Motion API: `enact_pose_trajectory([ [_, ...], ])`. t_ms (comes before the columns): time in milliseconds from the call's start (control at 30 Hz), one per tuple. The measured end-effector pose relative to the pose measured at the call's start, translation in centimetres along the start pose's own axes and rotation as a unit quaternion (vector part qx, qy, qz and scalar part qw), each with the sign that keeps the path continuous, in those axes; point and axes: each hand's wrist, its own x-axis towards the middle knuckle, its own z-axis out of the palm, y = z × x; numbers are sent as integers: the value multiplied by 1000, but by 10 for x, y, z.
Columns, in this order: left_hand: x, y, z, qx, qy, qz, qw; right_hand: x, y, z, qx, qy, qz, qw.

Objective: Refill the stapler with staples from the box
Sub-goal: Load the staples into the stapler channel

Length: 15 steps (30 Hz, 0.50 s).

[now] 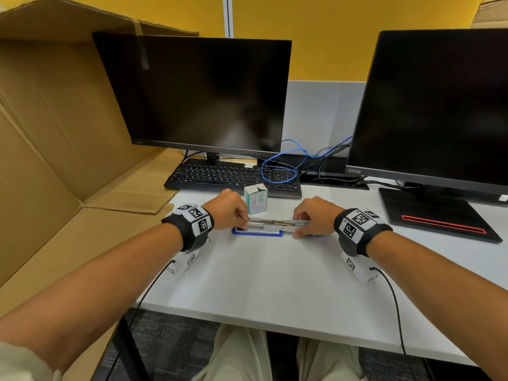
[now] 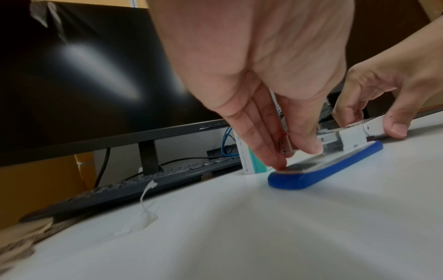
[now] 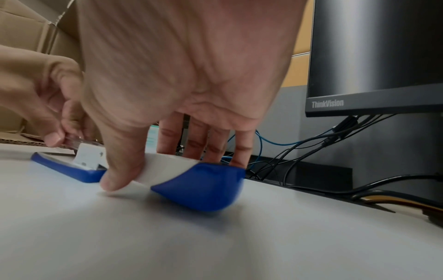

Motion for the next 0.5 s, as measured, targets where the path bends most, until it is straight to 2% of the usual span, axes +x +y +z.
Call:
enact_pose_trajectory([
  [267,9,7,-7,39,-39,-5,998,-6,8,-11,-1,22,14,1000],
  [500,12,7,-7,37,-49,-17,998,-5,4,-24,32,96,4,995],
])
